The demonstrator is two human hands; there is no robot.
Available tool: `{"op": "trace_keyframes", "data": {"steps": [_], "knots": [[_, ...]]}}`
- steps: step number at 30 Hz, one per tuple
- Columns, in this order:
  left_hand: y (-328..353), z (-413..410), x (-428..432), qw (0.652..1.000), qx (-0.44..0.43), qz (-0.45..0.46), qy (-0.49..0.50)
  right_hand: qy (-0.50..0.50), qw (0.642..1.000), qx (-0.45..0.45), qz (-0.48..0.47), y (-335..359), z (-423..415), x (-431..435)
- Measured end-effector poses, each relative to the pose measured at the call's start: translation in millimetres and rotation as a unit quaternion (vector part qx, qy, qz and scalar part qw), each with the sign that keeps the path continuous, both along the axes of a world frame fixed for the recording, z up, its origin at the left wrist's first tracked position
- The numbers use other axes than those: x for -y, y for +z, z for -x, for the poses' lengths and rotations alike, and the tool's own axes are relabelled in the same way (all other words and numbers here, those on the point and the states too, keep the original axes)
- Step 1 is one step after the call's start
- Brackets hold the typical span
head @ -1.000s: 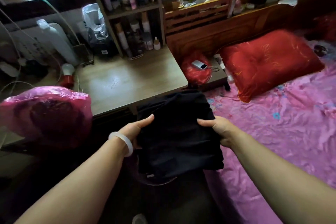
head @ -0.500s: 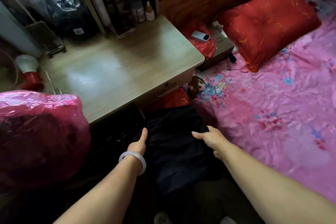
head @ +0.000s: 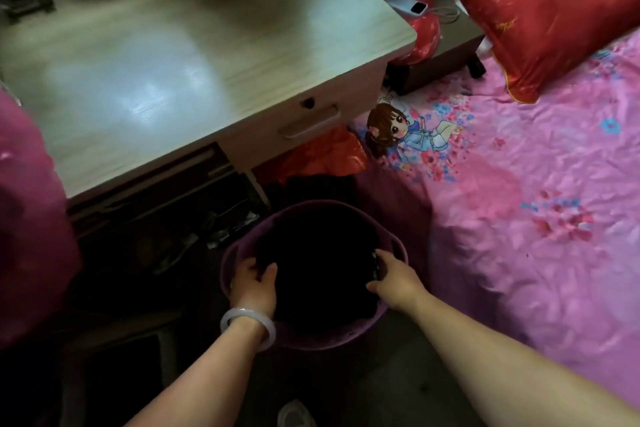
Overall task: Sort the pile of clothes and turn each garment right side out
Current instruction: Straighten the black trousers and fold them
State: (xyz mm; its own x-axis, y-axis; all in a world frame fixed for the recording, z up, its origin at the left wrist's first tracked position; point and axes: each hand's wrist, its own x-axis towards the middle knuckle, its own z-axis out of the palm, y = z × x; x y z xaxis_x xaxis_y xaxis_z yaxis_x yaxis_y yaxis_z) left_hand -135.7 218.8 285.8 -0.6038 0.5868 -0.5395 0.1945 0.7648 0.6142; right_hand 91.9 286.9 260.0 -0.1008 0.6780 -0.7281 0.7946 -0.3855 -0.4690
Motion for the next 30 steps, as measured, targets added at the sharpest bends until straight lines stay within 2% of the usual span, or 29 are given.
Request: {"op": "trace_keyframes", "data": {"steps": [2,4,7,9,10,13,16,18,21,25,27,30], "knots": [[-12,-6,13,1.0,0.011,0.016,-0.023,0.021,1.0,-0.007,-0.007,-11,-3,8],[-23,-11,21,0.997,-0.014,0.024,-0.067,0.055,0.998,0.006,-0.043,-18,-2,9],[-39,-17,17,0.976,-0.109,0.025,-0.188,0.119,0.985,0.037,-0.121,-33,6,-1],[-55,-22,5,0.935,-0.182,0.034,-0.304,0.186,0.968,0.057,-0.158,-50,15,-10],[-63,-24,-3,0.903,-0.216,0.053,-0.367,0.229,0.956,0.071,-0.168,-59,21,-16],[-107,-25,-29,0.819,-0.258,0.144,-0.491,0.344,0.916,0.113,-0.172,-96,40,-33],[-166,-25,-48,0.773,-0.269,0.207,-0.536,0.439,0.867,0.17,-0.164,-149,55,-47],[-200,-24,-54,0.745,-0.295,0.226,-0.553,0.463,0.847,0.199,-0.167,-184,60,-48],[-243,-17,-54,0.72,-0.324,0.236,-0.566,0.457,0.848,0.207,-0.172,-228,66,-42],[-283,-10,-47,0.712,-0.317,0.26,-0.57,0.449,0.856,0.201,-0.16,-265,74,-27],[-290,-6,-53,0.712,-0.306,0.267,-0.572,0.445,0.859,0.201,-0.154,-271,77,-30],[-284,-4,-64,0.683,-0.311,0.291,-0.593,0.45,0.862,0.203,-0.116,-268,83,-41]]}}
